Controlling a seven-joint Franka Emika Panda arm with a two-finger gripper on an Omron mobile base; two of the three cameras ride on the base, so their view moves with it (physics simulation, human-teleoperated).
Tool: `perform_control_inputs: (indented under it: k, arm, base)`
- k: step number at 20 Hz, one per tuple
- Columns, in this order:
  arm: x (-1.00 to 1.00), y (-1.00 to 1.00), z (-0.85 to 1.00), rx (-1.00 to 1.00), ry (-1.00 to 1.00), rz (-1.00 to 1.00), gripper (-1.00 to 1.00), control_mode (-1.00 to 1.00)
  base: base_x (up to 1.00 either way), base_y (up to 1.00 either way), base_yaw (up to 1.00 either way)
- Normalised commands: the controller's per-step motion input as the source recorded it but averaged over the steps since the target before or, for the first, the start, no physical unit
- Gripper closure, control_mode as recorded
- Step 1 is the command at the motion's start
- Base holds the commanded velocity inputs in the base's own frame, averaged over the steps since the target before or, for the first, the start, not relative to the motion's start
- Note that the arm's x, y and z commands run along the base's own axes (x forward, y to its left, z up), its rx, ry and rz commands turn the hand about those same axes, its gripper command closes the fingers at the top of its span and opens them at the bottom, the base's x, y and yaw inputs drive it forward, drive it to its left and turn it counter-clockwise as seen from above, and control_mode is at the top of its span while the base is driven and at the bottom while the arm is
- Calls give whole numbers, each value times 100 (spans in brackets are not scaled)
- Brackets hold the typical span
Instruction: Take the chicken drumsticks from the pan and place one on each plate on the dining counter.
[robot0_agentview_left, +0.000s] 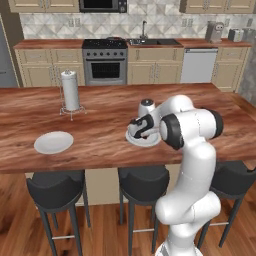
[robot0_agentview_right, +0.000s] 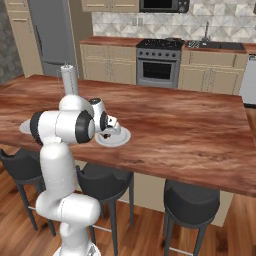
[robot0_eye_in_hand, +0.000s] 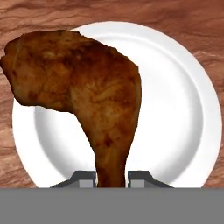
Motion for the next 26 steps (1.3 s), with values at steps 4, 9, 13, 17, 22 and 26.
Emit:
perform_control_inputs:
  k: [4, 9, 13, 17, 22, 26]
  arm:
    - [28, 0, -21, 5, 0, -1, 100, -100]
    - [27, 0, -7, 5, 0, -1, 100, -100]
    - [22, 0, -7, 2, 0, 0, -100, -100]
    - [10, 0, 1, 5, 0, 0, -100, -100]
    - [0, 0, 10, 1, 0, 0, -100, -100]
    - [-3, -2, 28, 4, 0, 0, -100, -100]
  base:
    - [0, 0, 0]
    - [0, 0, 0]
    - [0, 0, 0]
    - [0, 0, 0]
    - [0, 0, 0]
    - [0, 0, 0]
